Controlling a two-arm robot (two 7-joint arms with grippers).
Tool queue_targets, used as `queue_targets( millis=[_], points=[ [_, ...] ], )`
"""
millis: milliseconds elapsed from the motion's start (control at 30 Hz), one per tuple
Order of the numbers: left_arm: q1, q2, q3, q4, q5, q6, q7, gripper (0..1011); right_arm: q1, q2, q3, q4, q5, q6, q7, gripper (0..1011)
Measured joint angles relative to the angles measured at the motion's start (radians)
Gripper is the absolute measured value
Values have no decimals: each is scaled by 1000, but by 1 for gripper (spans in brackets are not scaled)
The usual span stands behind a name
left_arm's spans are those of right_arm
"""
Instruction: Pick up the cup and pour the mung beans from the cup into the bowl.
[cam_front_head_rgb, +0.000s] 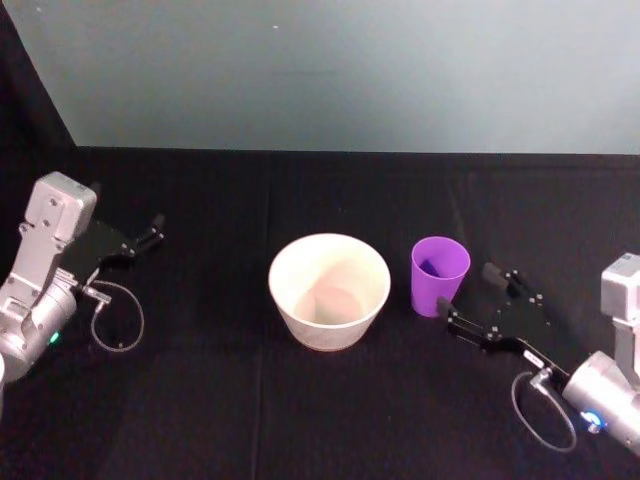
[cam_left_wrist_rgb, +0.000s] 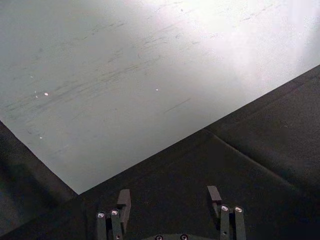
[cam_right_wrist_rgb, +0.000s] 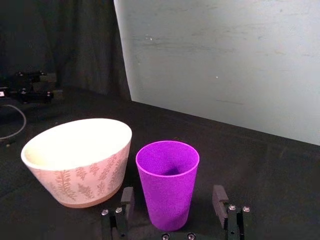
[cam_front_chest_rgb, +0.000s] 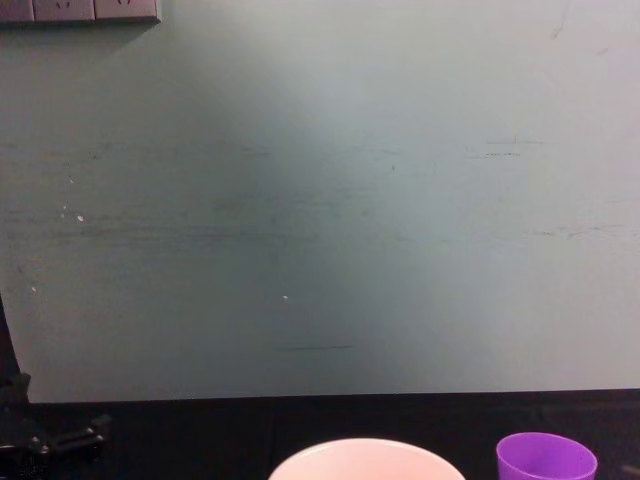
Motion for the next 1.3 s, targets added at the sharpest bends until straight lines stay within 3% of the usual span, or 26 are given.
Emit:
queue_targets(
  millis=[400,767,1300],
  points=[
    [0,0,0,0,0,0,0,1000,52,-43,-6,28,-44,42,17,1003],
    [0,0,0,0,0,0,0,1000,89,-90,-8,69,-88,45,16,1003],
    [0,0,0,0,0,0,0,1000,110,-146,26,114,-106,31,25,1003]
  ],
)
